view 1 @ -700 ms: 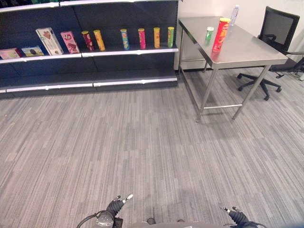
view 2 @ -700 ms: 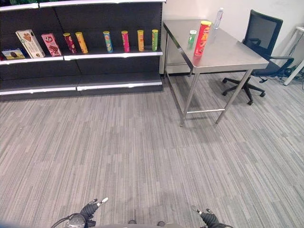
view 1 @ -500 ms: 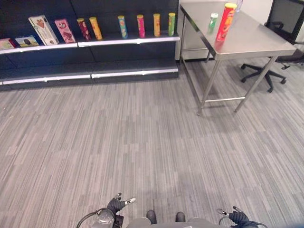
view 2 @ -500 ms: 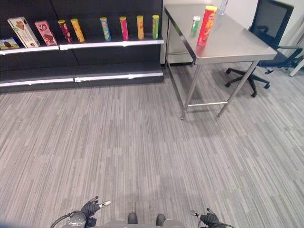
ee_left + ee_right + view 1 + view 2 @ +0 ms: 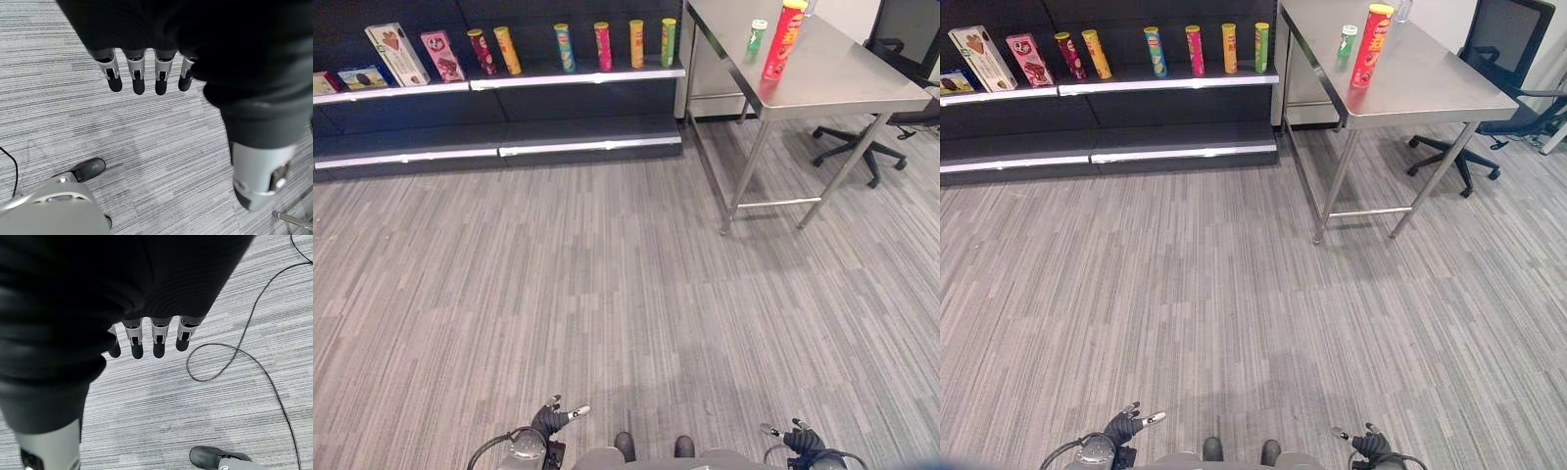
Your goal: Put the goods on the table back onto the shelves and tidy them up.
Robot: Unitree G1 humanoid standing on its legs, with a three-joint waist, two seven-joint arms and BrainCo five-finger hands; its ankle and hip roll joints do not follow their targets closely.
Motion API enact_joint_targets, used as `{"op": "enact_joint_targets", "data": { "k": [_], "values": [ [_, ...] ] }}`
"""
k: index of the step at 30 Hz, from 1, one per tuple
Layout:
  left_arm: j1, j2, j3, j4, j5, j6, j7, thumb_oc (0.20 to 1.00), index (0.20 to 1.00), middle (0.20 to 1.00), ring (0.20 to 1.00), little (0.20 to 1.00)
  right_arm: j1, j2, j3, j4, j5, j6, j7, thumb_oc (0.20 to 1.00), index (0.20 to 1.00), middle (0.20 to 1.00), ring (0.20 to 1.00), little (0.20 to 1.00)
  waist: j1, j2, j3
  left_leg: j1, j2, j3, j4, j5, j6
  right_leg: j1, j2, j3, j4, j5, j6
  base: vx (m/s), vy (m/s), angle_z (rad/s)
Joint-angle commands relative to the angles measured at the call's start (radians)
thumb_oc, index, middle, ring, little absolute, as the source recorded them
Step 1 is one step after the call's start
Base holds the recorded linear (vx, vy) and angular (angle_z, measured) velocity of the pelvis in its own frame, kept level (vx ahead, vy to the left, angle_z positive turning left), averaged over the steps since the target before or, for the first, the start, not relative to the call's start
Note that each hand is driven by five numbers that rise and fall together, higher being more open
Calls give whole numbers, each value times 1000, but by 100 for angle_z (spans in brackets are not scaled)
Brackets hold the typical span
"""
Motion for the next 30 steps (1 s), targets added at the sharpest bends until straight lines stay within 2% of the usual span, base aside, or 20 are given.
{"op": "enact_joint_targets", "data": {
  "k": [1,13,21,25,27,28,29,30],
  "values": [
    [-57,10,-26,38,23,-15,1,1000,1000,1000,1000,1000,-21,-19,8,27,5,-11,-11,1000,1000,1000,1000,1000,8,0,-28,4,56,0,66,-82,-110,-40,-111,21,19,-42,188,0,0,0],
    [-64,12,-29,39,22,-13,4,1000,1000,1000,1000,1000,-13,-20,-3,50,13,-6,-10,1000,1000,1000,1000,1000,5,-1,-26,1,58,-5,72,-86,-111,-47,-105,23,30,-49,185,5,-10,0],
    [-62,19,-20,45,16,-8,6,1000,1000,1000,1000,1000,-3,-24,-3,43,23,-3,-7,1000,1000,1000,1000,1000,0,-2,-11,-22,81,-10,113,-95,-126,-70,-83,28,61,-74,166,13,-80,-1],
    [-62,24,-23,47,17,-8,3,1000,1000,1000,1000,1000,-3,-28,2,37,30,-9,-2,1000,1000,1000,1000,1000,-2,-4,5,-53,106,-22,184,-109,-139,-76,-59,35,101,-100,144,29,-89,0],
    [-62,23,-24,45,13,-6,2,1000,1000,1000,1000,1000,-7,-38,10,27,33,-13,0,1000,1000,1000,1000,1000,7,-19,31,-111,111,-39,323,-109,-138,-64,-54,33,120,-111,119,45,-95,1],
    [-63,23,-24,45,13,-6,2,1000,1000,1000,1000,1000,-7,-38,10,27,33,-13,0,1000,1000,1000,1000,1000,6,-18,30,-115,112,-40,328,-111,-138,-65,-53,32,121,-112,119,47,-88,1],
    [-68,19,-28,43,4,-7,6,1000,1000,1000,1000,1000,-15,-46,13,12,41,-17,-4,1000,1000,1000,1000,1000,10,-25,52,-171,112,-67,418,-70,-139,-62,-53,27,131,-116,104,30,-57,-1],
    [-68,19,-28,43,4,-7,6,1000,1000,1000,1000,1000,-15,-46,13,12,41,-17,-4,1000,1000,1000,1000,1000,9,-24,51,-173,112,-69,420,-70,-139,-63,-53,25,131,-116,103,130,-74,0]
  ]
}}
